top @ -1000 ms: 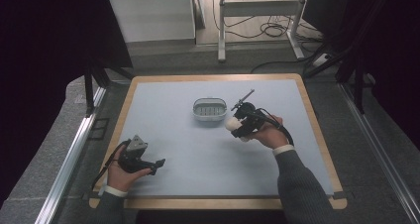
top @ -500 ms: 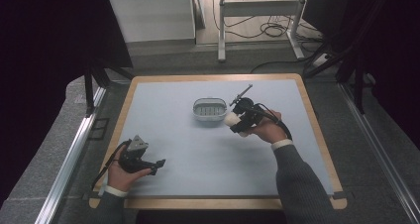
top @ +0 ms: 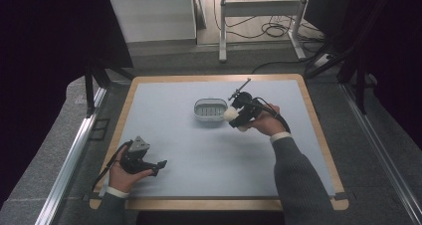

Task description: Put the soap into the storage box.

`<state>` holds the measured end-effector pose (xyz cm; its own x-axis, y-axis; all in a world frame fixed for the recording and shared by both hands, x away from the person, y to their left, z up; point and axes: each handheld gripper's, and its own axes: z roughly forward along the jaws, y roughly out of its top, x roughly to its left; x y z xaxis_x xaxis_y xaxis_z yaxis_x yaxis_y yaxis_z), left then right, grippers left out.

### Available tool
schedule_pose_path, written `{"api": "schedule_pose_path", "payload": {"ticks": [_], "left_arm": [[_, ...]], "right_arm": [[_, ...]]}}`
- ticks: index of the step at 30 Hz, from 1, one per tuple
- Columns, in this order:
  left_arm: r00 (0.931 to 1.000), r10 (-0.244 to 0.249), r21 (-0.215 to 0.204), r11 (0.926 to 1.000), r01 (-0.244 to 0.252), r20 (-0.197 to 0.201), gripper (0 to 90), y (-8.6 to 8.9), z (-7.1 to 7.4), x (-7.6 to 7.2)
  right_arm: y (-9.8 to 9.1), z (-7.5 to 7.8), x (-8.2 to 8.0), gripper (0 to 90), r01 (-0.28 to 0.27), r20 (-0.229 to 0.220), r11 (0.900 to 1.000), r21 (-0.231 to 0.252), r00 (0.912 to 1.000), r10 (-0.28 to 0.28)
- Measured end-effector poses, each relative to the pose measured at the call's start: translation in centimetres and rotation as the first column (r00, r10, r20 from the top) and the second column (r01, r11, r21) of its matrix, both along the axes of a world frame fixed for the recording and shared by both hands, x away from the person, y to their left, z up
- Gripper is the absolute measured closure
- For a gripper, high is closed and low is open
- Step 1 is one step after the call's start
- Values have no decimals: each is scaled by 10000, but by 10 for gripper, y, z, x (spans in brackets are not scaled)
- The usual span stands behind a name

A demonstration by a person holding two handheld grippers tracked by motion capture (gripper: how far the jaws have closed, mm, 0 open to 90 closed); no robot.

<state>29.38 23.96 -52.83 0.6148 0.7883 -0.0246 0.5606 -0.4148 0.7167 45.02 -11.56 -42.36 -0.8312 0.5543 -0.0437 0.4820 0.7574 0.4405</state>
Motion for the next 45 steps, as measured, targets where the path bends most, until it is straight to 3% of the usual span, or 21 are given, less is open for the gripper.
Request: {"api": "schedule_pose_path", "payload": {"ticks": [15, 31, 45], "left_arm": [[10000, 31, -22, 10000, -31, 10, 63, 0, 0, 0], [10000, -1, 28, 10000, 1, 7, 63, 0, 0, -1], [10000, -35, 70, 10000, 35, -1, 60, 0, 0, 0]], "right_arm": [[6, 3, 15, 495, -25, 67, 10000, -48, 10000, 26], [20, 10, 24, 495, -504, 12, 9983, -307, 9987, 504], [36, 12, 32, 495, -806, 306, 9954, -514, 9961, 822]]}}
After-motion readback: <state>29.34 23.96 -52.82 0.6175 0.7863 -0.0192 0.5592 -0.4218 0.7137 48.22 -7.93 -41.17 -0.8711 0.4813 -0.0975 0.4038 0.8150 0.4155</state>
